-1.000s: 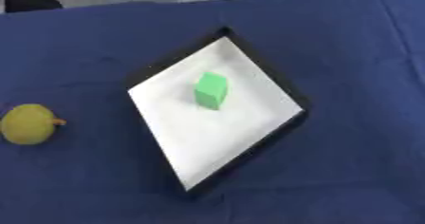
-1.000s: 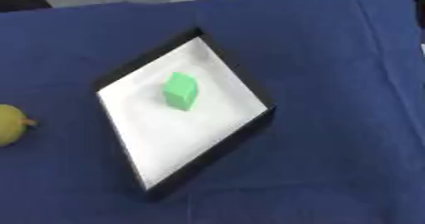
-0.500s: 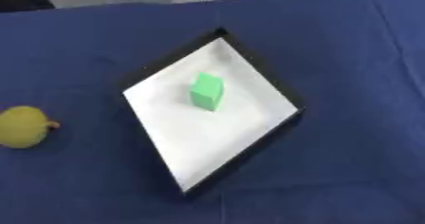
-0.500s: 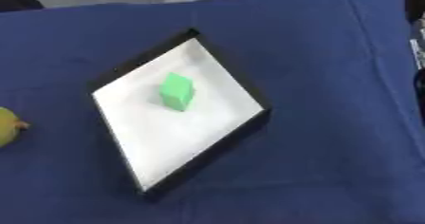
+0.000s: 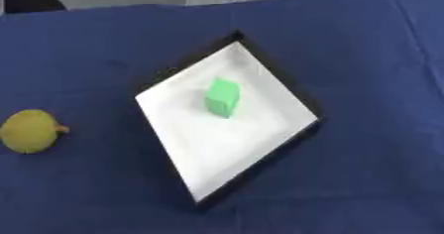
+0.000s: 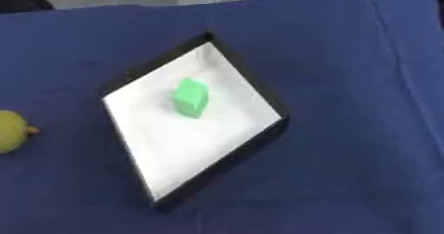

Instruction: Pick up objects on the table and place them in the box.

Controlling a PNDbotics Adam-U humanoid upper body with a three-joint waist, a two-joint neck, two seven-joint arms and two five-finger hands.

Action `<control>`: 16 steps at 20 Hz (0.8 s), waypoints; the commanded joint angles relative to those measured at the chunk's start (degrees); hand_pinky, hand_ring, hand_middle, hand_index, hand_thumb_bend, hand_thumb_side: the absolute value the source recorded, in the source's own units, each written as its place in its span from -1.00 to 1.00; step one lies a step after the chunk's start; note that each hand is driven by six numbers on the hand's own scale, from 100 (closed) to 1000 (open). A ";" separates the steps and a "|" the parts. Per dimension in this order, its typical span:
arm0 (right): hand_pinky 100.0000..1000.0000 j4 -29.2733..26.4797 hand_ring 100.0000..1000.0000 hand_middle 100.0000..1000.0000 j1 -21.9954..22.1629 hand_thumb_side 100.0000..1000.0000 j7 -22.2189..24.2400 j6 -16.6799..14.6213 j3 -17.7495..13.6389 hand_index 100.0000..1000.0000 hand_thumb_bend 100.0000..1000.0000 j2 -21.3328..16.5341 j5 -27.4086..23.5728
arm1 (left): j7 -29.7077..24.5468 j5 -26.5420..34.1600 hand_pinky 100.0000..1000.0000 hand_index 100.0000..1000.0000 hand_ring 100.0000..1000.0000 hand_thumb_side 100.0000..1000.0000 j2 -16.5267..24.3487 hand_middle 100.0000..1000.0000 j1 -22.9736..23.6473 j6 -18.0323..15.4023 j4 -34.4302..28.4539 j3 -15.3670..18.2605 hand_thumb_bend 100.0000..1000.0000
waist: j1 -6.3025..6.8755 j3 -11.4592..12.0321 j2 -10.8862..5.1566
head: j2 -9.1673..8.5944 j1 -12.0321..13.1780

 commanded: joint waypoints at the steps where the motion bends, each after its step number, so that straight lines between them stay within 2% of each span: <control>1: 1.00 -0.74 0.99 0.98 -1.19 -0.18 0.40 -0.08 -0.04 0.74 -1.00 -1.50 0.21 | -2.53 -1.33 0.83 0.79 0.75 0.22 2.63 0.67 -1.07 -2.11 0.68 -1.90 -0.58 | -0.75 -0.07 -0.89 | -0.07 0.56; 5: 1.00 -0.54 0.99 0.98 -1.23 -0.18 0.77 -0.08 0.23 0.74 -1.00 -1.37 0.45 | -6.11 -2.61 0.84 0.78 0.76 0.22 2.20 0.66 -3.04 -5.11 0.75 -4.56 -0.42 | -0.74 -0.19 -0.78 | 0.70 1.25; 8: 1.00 -0.39 0.99 0.98 -1.28 -0.18 1.06 -0.14 0.43 0.74 -1.00 -1.29 0.64 | -8.77 -3.17 0.85 0.78 0.76 0.25 1.99 0.66 -4.43 -6.98 0.43 -5.80 -0.41 | -0.76 -0.17 -0.76 | 0.94 1.94; 14: 1.00 -0.23 0.99 0.98 -1.40 -0.18 1.39 -0.20 0.66 0.74 -1.00 -1.22 0.80 | -13.47 -2.31 0.86 0.79 0.77 0.36 1.79 0.67 -5.51 -8.06 0.51 -6.38 -0.44 | -0.70 0.04 -0.86 | 1.00 5.42; 16: 1.00 -0.19 0.99 0.98 -1.46 -0.18 1.50 -0.22 0.76 0.74 -1.00 -1.19 0.83 | -14.68 -1.84 0.86 0.79 0.78 0.38 1.92 0.68 -5.44 -8.26 0.20 -6.74 -0.42 | -0.71 0.10 -0.89 | 1.00 5.81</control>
